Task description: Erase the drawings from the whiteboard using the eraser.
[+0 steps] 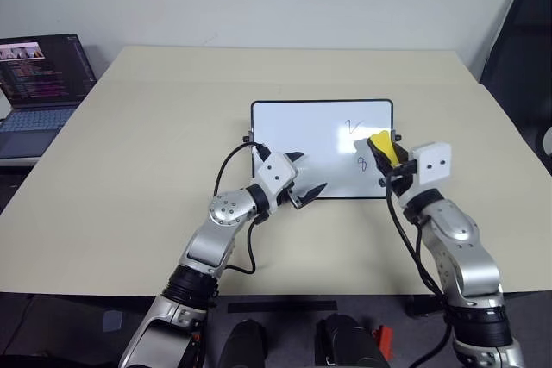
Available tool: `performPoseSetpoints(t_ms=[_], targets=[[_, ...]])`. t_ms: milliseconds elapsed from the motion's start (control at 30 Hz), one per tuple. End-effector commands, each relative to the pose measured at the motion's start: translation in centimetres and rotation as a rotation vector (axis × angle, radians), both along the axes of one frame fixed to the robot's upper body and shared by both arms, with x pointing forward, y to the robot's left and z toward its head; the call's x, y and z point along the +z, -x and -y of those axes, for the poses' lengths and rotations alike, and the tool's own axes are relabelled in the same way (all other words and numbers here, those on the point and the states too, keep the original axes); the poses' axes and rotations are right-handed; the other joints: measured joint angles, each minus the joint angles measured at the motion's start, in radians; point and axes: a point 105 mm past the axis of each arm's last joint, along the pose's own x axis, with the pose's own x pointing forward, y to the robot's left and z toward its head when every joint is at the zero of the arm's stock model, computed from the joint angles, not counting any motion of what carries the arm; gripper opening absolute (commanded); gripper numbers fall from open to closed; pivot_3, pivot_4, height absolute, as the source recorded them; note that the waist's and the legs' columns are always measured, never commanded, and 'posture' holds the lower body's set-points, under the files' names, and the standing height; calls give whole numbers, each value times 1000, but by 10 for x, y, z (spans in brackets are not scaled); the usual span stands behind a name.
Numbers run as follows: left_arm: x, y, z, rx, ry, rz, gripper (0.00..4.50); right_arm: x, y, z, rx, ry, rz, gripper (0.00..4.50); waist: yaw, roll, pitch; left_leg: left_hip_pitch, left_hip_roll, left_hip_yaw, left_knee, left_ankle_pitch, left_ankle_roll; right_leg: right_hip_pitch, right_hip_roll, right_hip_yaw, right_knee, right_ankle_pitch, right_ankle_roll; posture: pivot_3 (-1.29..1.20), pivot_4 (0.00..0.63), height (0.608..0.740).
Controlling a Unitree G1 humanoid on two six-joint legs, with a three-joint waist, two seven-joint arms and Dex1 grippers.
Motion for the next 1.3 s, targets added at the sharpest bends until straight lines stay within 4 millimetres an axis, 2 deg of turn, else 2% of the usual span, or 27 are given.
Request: performPoseSetpoints(t_ms=[33, 167, 267, 400, 600, 800, 933, 1033, 1200, 1300], targets=[[7, 4, 5, -28, 6, 26, 4500, 1, -3, -18, 45, 17, 18, 1075, 0, 0, 0, 0, 0, 0, 0, 0, 0, 0, 0, 0, 0, 0, 0, 0, 150, 740], [7, 4, 4, -22, 2, 27, 4500, -24, -9, -18, 15, 100, -82, 1075, 1, 0, 0, 0, 0, 0, 0, 0, 0, 0, -1, 0, 0, 0, 0, 0, 150, 740], [9, 4, 2, -14, 11, 28, 4500, -41, -11, 2, -46, 190, -152, 1075, 1, 0, 0, 0, 0, 0, 0, 0, 0, 0, -1, 0, 0, 0, 0, 0, 150, 740], [9, 6, 3, -14, 17, 24, 4500, -50, -4, 18, -79, 241, -201, 1075, 2, -1, -1, 1, 0, 0, 1, 0, 0, 1, -1, 0, 1, 0, 0, 0, 150, 740], [9, 10, 5, -15, 35, 16, 4500, -63, 22, 43, -106, 280, -283, 1075, 3, -1, -1, 1, 0, 0, 1, 0, 0, 1, -1, 0, 1, 0, 1, 0, 150, 740], [9, 9, 5, -14, 39, 13, 4500, -75, 47, 42, -61, 317, -341, 1075, -2, -2, -1, 1, 0, 0, 2, 0, 0, 1, -1, 0, 1, 0, 1, 0, 150, 740], [10, 8, 2, -3, 38, 16, 4500, -58, 34, 38, -68, 273, -272, 1075, -6, -2, -1, 2, 0, 0, 2, 0, 0, 1, 0, 0, 2, 1, 0, 0, 150, 740], [12, 7, 0, 12, 42, 23, 4500, -30, 23, 29, -52, 223, -143, 1075, -8, -2, -1, 2, 0, 0, 2, 0, 0, 1, 0, 1, 2, 1, 0, 0, 150, 740], [18, 4, -2, 33, 54, 58, 4500, 17, 16, 18, -19, 161, 92, 1075, 0, -2, 0, -1, 0, 0, 1, 0, 0, 0, 0, 0, 0, 1, 0, 0, 150, 740], [20, 1, -2, 41, 55, 68, 4500, 26, 9, 12, -7, 171, 143, 1075, 1, -2, 0, -1, 0, 0, 0, 0, 0, 0, 0, 0, -1, 1, 1, 0, 150, 740]])
